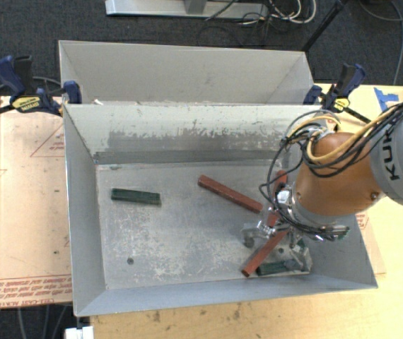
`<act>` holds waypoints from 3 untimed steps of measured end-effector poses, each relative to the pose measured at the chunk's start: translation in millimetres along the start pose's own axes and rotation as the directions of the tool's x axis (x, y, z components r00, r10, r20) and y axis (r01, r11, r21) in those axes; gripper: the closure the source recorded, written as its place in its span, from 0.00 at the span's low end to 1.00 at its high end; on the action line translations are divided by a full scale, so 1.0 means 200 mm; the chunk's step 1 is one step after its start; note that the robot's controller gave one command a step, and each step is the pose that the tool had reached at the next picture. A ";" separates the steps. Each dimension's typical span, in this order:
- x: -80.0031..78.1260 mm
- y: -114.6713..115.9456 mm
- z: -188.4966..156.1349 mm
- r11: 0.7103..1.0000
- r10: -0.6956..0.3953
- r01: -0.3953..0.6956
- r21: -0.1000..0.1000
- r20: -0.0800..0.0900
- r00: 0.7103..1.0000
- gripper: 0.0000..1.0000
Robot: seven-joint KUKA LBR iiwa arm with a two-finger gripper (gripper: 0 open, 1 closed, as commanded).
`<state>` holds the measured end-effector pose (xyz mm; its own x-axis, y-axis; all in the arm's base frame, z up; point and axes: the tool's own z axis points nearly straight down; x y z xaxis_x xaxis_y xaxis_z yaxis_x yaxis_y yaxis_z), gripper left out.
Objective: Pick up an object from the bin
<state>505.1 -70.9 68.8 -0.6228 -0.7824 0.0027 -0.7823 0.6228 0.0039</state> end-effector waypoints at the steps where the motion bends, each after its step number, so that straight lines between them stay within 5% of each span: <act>1: -0.02 -0.01 -0.02 1.000 -0.003 0.003 0.013 0.013 1.000 1.00; 2: -0.02 -0.01 -0.01 1.000 -0.003 0.003 0.008 0.009 1.000 0.00; 3: -0.02 -0.01 -0.02 1.000 -0.002 0.002 0.011 0.009 1.000 1.00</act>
Offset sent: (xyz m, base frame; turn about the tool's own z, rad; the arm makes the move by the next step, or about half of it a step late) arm 0.0000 0.0000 0.0000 0.0000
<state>509.6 -70.0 73.7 -0.6213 -0.7836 -0.0064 -0.7835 0.6213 -0.0074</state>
